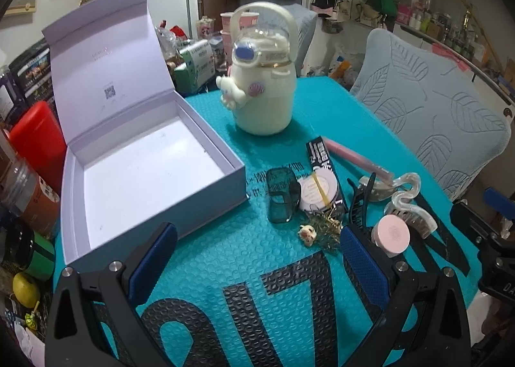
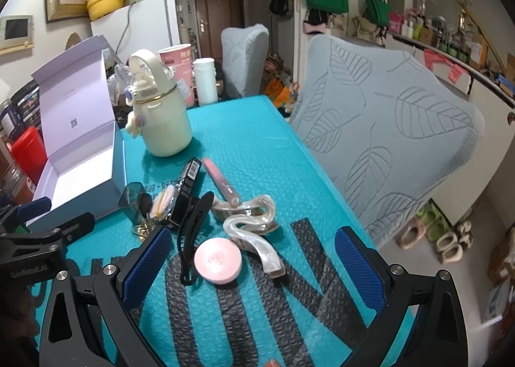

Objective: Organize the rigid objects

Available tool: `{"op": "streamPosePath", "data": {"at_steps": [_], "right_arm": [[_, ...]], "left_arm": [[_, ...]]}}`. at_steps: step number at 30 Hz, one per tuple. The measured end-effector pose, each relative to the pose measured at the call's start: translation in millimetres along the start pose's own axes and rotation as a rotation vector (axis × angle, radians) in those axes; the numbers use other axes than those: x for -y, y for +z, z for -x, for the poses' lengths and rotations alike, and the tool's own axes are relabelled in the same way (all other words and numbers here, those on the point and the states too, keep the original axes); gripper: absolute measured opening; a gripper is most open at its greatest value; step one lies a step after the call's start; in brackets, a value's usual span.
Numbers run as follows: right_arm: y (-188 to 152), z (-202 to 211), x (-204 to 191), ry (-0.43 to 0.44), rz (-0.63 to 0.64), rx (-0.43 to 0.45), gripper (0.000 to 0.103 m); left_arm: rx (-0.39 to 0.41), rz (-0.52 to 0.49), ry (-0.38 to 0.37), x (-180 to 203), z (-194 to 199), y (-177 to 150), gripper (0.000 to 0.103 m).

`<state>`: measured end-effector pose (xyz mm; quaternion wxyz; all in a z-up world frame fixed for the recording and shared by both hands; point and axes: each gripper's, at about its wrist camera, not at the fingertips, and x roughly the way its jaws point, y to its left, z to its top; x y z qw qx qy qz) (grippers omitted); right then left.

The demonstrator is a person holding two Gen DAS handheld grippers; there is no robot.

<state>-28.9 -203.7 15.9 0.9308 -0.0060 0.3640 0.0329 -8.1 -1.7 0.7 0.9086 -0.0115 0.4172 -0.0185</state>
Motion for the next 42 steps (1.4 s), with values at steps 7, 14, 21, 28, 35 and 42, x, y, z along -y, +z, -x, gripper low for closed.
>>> {"op": "streamPosePath", "data": {"at_steps": [7, 14, 21, 28, 35, 42], "right_arm": [[-6.1, -4.9, 5.0, 0.013, 0.002, -0.013, 0.103], [-15.4, -8.9, 13.6, 0.029, -0.005, -0.021, 0.103], [-25.6, -23.7, 26.9, 0.053, -0.016, -0.044, 0.103], [-31.4, -35.8, 35.7, 0.074, -0.022, -0.069, 0.103], [-30.9, -48.9, 44.5, 0.084, -0.038, -0.088, 0.103], [-26.8, -56.0, 47.6, 0.074, -0.037, -0.093, 0.103]], "left_arm": [[-0.017, 0.016, -0.043, 1.7, -6.2, -5.4, 0.103], [-0.066, 0.066, -0.167, 6.7, -22.4, -14.5, 0.103], [-0.099, 0.033, -0.198, 21.4, -48.1, -20.9, 0.103], [-0.122, 0.021, -0.215, 24.2, -78.1, -18.6, 0.103], [-0.101, 0.012, -0.240, 22.9, -90.6, -9.6, 0.091], [-0.077, 0.016, -0.228, 29.6, -90.8, -8.8, 0.079]]}}
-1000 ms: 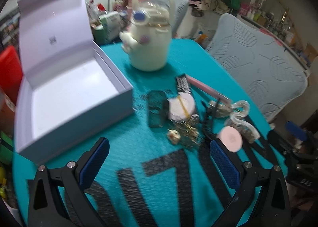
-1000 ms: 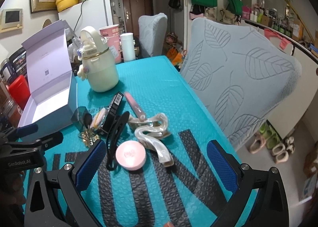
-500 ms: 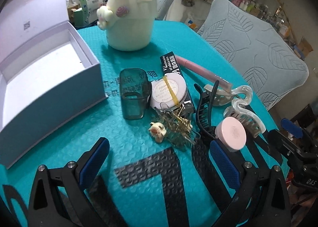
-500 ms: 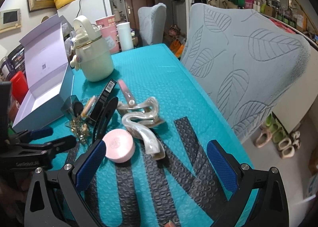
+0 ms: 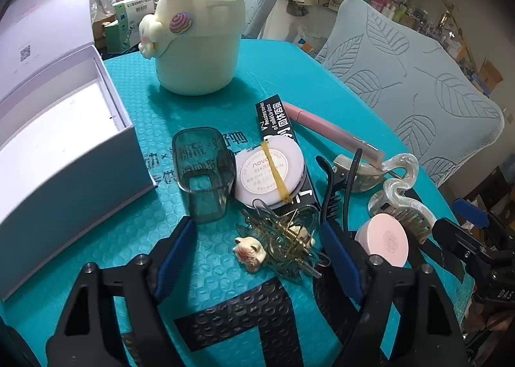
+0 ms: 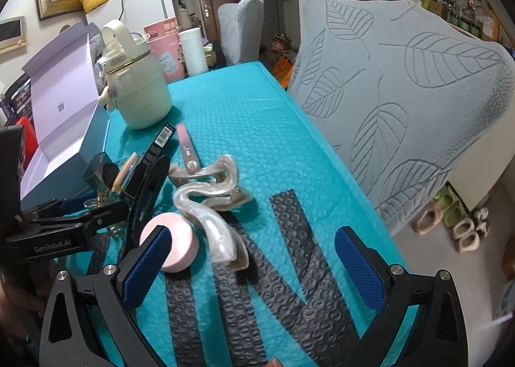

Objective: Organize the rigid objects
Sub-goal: 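Lower the left gripper onto the gold claw clip with bear charm and close, then grasp the black hair clip with the right gripper while the left gripper lifts the gold clip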

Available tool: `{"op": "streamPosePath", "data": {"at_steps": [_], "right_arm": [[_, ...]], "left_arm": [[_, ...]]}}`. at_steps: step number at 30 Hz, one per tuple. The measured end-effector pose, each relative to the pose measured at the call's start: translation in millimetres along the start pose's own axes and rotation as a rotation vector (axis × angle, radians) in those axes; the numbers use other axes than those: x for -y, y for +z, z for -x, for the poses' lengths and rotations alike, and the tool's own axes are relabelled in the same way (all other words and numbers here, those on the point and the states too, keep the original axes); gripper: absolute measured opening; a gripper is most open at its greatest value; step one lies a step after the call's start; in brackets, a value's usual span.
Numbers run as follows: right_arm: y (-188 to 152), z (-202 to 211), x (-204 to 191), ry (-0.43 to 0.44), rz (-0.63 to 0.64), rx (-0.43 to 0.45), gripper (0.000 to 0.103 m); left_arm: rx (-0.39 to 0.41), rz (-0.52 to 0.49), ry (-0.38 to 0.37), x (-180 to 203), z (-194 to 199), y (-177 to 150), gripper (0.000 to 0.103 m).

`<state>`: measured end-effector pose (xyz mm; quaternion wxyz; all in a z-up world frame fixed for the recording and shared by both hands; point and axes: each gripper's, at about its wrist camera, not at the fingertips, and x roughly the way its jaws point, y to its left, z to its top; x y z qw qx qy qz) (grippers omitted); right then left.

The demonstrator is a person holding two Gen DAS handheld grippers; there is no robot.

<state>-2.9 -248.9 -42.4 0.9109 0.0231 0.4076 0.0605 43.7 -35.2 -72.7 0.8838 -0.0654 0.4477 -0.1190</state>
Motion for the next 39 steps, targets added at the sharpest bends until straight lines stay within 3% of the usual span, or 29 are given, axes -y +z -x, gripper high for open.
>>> {"op": "streamPosePath", "data": {"at_steps": [2, 6, 7, 13, 31, 34, 36, 39], "right_arm": [[0.2, -1.7, 1.0, -0.003, -0.005, -0.004, 0.103], [-0.3, -4.3, 1.8, -0.011, -0.011, -0.014, 0.103], [-0.6, -4.5, 2.0, -0.011, -0.012, -0.015, 0.103], [-1.0, -1.4, 1.7, -0.006, -0.014, -0.010, 0.103], [-25.8, 11.3, -33.3, 0.060, 0.071, -0.042, 0.103], [-30.1, 11.9, -38.4, 0.075, 0.073, -0.049, 0.100], [-32.4, 11.3, -41.5, 0.087, 0.076, -0.059, 0.090], [-34.6, 10.6, -45.0, 0.074, 0.099, -0.075, 0.085]], "left_arm": [[0.001, 0.016, 0.010, 0.3, 1.8, -1.9, 0.076], [0.012, 0.053, 0.015, -2.5, 7.4, -5.6, 0.052], [0.014, 0.054, 0.011, -3.0, 7.8, -7.2, 0.050], [0.005, 0.046, -0.006, -3.8, 17.5, -16.7, 0.050], [0.003, 0.047, 0.195, -43.8, 74.6, -76.1, 0.050], [0.000, 0.018, 0.203, -43.1, 71.8, -79.9, 0.050], [-0.002, -0.010, 0.227, -38.5, 70.4, -80.4, 0.051], [0.008, -0.013, 0.233, -36.0, 68.2, -78.0, 0.053]]}}
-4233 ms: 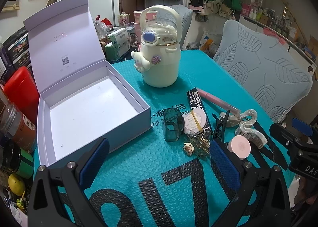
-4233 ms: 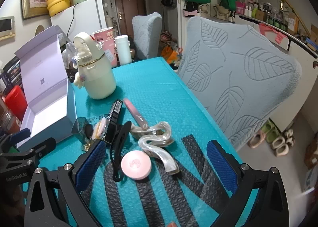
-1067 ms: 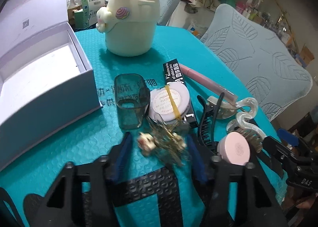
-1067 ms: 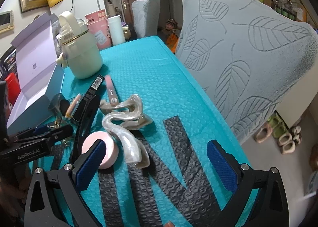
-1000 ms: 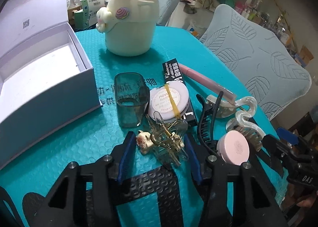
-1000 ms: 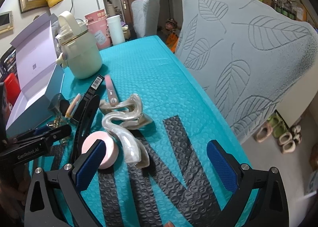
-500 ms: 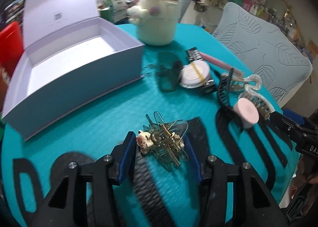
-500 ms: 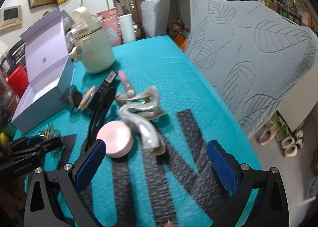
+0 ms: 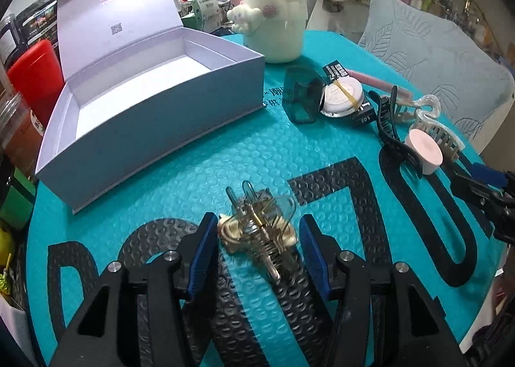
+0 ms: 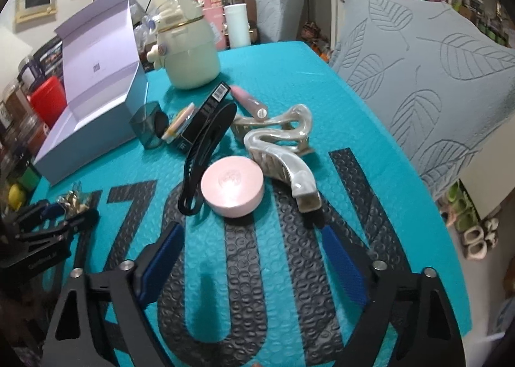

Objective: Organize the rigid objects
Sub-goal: 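Grasp the black hair clip with the right gripper while the left gripper lifts the gold clip, then carry the gold clip and black clip over the white box with both grippers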

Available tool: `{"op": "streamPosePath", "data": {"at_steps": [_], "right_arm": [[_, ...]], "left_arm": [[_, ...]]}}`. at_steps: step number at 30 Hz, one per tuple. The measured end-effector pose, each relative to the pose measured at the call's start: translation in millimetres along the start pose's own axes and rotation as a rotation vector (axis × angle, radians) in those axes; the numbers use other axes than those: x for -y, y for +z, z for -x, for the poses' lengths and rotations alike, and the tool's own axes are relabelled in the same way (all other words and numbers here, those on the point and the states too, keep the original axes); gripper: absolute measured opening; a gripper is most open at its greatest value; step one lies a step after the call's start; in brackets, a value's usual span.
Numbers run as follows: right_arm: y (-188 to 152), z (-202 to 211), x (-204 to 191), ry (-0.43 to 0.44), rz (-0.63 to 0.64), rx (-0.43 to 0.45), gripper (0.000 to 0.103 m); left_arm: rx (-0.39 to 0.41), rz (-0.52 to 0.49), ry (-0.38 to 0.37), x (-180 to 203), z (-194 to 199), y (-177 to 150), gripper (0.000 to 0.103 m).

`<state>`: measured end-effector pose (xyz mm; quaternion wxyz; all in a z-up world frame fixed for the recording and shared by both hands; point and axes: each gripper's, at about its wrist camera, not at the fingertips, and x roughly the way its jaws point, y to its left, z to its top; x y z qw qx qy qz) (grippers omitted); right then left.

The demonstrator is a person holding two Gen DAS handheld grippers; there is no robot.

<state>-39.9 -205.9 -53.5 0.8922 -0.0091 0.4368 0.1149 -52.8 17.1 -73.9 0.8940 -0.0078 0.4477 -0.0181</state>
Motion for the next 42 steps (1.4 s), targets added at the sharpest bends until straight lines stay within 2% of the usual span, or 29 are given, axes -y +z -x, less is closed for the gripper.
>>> {"op": "streamPosePath", "data": {"at_steps": [3, 6, 8, 11, 18, 20, 23, 26, 29, 31, 32, 33, 35, 42], "right_arm": [[-1.6, 5.4, -1.0, -0.009, 0.015, 0.008, 0.083], [-2.9, 11.2, -4.1, 0.019, 0.029, 0.028, 0.078], [-3.4, 10.2, -9.3, 0.044, 0.046, 0.029, 0.075], [-1.9, 6.8, -18.9, 0.063, 0.085, 0.036, 0.072], [22.0, -10.7, -31.0, 0.154, 0.091, 0.086, 0.069], [31.4, -21.4, -37.5, 0.150, 0.123, 0.092, 0.069], [39.3, -38.1, -50.7, 0.136, 0.189, 0.065, 0.059], [44.4, -45.1, -64.7, 0.055, 0.271, 0.055, 0.059], [49.1, -55.1, -69.9, 0.036, 0.294, 0.016, 0.059], [52.6, -62.3, -73.4, 0.013, 0.313, -0.013, 0.050], [53.1, -64.5, -74.0, 0.001, 0.317, -0.020, 0.031], [54.3, -68.5, -73.4, -0.003, 0.312, -0.039, 0.022], [55.2, -71.1, -69.1, 0.041, 0.278, -0.054, 0.020], [47.3, -52.1, -64.2, 0.075, 0.222, -0.046, 0.019]], "left_arm": [[0.008, 0.004, -0.002, -1.6, -0.7, 1.3, 0.054], [0.009, -0.002, 0.001, -1.0, -1.8, 3.0, 0.053], [0.011, 0.009, 0.001, -2.9, -0.7, 2.7, 0.048], [0.012, 0.036, -0.012, -11.2, 2.6, -0.1, 0.048], [0.013, 0.074, 0.021, -26.3, 9.8, -7.9, 0.048], [0.017, 0.087, 0.026, -30.6, 12.1, -8.2, 0.048], [0.024, 0.095, 0.033, -33.9, 14.9, -7.4, 0.048], [0.026, 0.107, 0.039, -37.2, 16.5, -6.2, 0.048], [0.022, 0.119, 0.041, -39.7, 17.1, -6.1, 0.048], [0.023, 0.123, 0.045, -39.2, 18.3, -5.6, 0.048], [0.028, 0.120, 0.050, -38.7, 19.6, -5.6, 0.048], [0.035, 0.116, 0.053, -38.0, 21.9, -5.5, 0.048], [0.048, 0.111, 0.053, -37.9, 24.4, -4.9, 0.048], [0.059, 0.113, 0.023, -40.2, 26.9, -4.9, 0.048]]}}
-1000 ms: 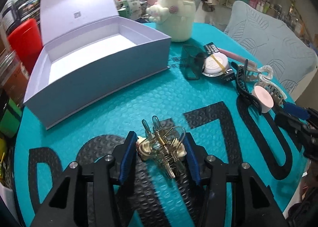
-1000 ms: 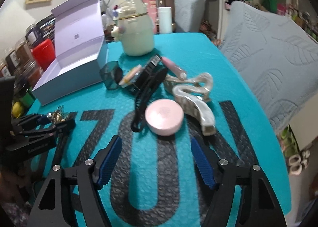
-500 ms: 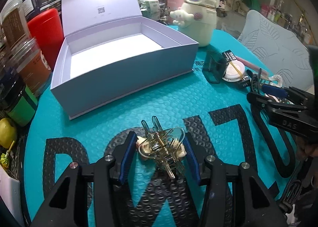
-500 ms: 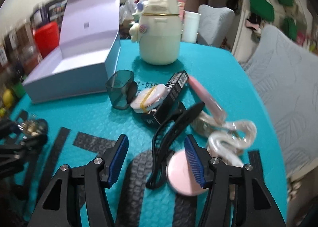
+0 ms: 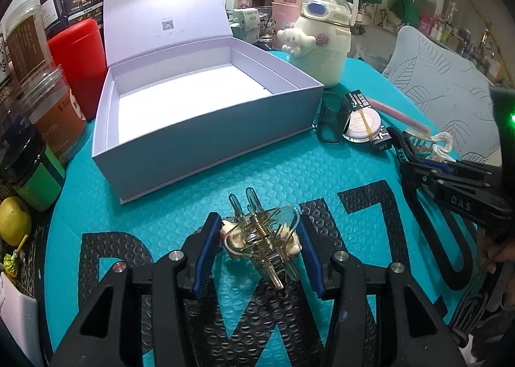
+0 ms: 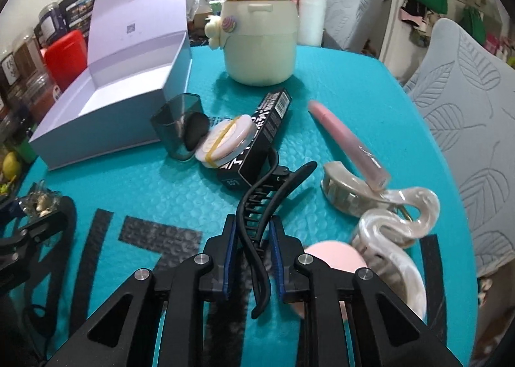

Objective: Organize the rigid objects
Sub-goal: 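Carry the gold clip and black clip over the white box with both grippers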

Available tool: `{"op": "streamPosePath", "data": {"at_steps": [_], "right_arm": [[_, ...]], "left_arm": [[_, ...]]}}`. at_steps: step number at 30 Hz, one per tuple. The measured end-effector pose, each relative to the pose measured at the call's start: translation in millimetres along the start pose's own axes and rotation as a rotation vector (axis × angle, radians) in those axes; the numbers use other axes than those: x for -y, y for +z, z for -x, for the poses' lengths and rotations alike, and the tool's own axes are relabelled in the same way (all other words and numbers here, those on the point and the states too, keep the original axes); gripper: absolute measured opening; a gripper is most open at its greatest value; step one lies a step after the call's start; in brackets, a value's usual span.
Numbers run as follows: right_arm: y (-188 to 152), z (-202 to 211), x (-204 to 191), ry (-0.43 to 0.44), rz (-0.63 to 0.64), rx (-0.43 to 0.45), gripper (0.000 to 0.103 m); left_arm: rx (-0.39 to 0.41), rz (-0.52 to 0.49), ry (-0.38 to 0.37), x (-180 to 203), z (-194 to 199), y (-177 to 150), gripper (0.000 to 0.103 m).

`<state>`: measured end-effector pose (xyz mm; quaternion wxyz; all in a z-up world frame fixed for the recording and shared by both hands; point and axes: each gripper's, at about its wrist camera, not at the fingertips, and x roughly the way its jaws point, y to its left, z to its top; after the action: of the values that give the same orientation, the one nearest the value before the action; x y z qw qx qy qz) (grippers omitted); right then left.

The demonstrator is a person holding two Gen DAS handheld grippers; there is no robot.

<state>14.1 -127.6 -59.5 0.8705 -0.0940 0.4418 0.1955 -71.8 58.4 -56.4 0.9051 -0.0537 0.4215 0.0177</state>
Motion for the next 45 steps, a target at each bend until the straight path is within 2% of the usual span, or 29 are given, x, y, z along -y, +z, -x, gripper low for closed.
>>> {"op": "streamPosePath", "data": {"at_steps": [13, 24, 32, 37, 45], "right_arm": [[-25.4, 39.4, -23.6, 0.082, -0.021, 0.049, 0.019], [-34.1, 68.2, -71.9, 0.219, 0.095, 0.118, 0.019], [-25.1, 79.5, -98.1, 0.320, 0.167, 0.168, 0.018], [-17.0, 81.3, -104.3, 0.338, 0.202, 0.179, 0.018], [3.2, 79.9, -100.1, 0.344, 0.188, 0.199, 0.018]], "left_arm": [[0.030, 0.020, -0.016, -8.6, 24.1, -10.4, 0.048], [0.087, 0.049, 0.023, -21.6, 66.0, -17.1, 0.048], [0.132, 0.050, 0.041, -24.7, 80.0, -6.1, 0.048], [0.150, 0.053, 0.028, -26.1, 80.3, 5.6, 0.048], [0.154, 0.055, 0.018, -27.9, 74.4, 23.3, 0.048]]}}
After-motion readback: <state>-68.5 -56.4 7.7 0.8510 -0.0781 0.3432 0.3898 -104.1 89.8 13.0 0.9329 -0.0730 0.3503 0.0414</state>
